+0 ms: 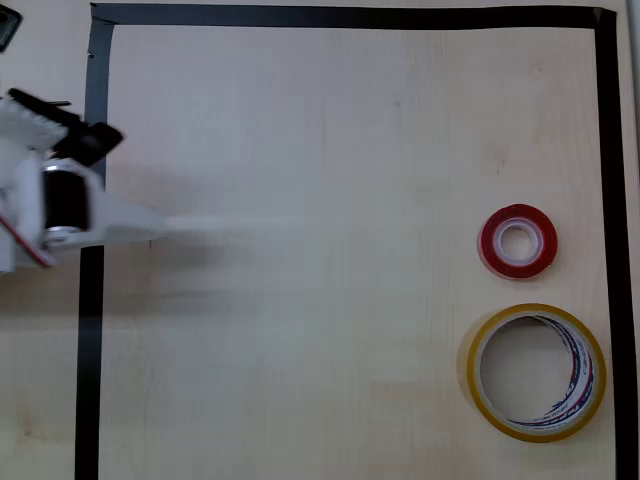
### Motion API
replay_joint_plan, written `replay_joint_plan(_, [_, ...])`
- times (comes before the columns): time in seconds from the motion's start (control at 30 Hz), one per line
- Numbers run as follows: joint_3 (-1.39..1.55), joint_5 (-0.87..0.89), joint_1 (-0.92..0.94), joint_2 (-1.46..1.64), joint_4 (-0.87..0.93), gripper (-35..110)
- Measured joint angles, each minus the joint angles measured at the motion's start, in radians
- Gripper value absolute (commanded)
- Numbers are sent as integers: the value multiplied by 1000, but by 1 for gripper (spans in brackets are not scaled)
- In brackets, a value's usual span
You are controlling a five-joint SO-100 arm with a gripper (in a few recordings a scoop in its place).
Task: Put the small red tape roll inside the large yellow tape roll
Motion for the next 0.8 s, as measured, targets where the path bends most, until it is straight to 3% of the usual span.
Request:
replay_joint_plan(0.43, [-572,8,-8,-792,-189,0])
replay_joint_plan(0.8, [-712,35,6,-900,-216,0])
